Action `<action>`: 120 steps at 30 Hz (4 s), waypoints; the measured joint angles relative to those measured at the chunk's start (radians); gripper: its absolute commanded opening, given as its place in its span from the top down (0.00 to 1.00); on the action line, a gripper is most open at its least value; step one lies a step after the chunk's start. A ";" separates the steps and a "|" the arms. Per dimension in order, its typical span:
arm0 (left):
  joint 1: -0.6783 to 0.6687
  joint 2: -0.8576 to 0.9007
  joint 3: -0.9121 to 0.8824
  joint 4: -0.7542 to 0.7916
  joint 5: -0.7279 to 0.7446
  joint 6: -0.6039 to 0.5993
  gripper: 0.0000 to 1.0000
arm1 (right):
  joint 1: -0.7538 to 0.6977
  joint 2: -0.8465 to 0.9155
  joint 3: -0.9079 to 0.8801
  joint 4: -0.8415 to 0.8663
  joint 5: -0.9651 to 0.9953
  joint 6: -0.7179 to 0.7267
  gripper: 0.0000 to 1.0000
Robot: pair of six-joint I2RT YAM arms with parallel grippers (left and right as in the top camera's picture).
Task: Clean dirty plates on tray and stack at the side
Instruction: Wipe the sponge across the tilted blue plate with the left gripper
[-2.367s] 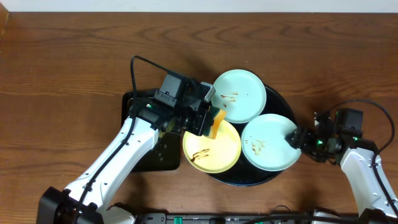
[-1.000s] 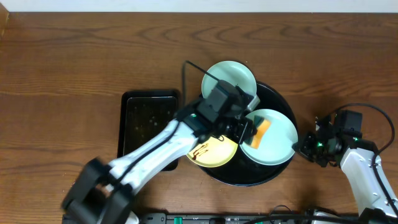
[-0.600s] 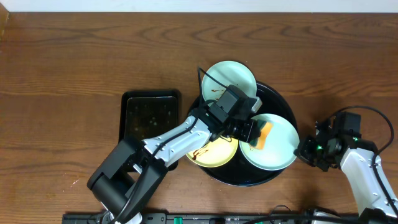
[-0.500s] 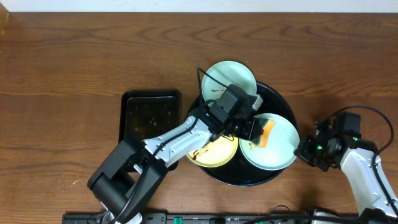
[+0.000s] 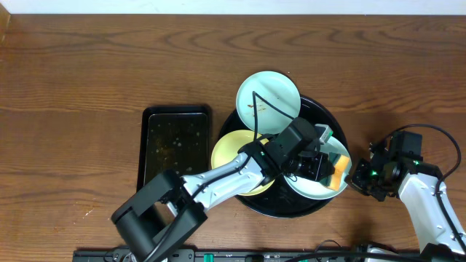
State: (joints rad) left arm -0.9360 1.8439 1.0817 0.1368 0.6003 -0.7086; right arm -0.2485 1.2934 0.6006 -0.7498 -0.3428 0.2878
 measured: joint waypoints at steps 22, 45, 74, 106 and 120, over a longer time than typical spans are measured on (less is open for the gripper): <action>0.104 0.158 0.014 -0.076 0.020 -0.020 0.93 | 0.001 0.000 0.000 -0.011 -0.003 -0.003 0.98; 0.138 0.130 0.070 -0.315 -0.190 -0.034 0.93 | 0.001 0.000 0.000 -0.016 -0.004 -0.003 0.98; 0.055 0.129 0.057 -0.045 0.146 -0.055 0.93 | 0.001 0.000 0.000 -0.021 0.012 -0.003 0.98; 0.204 0.156 0.074 -0.263 -0.099 0.120 0.93 | 0.002 0.000 0.000 -0.031 0.003 -0.002 0.98; 0.144 0.149 0.175 -0.356 -0.125 0.149 0.93 | 0.001 0.000 0.000 -0.033 0.008 -0.002 0.98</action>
State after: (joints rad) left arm -0.7921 1.9926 1.2564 -0.2192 0.4751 -0.5594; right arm -0.2474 1.2934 0.6010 -0.7830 -0.3347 0.2855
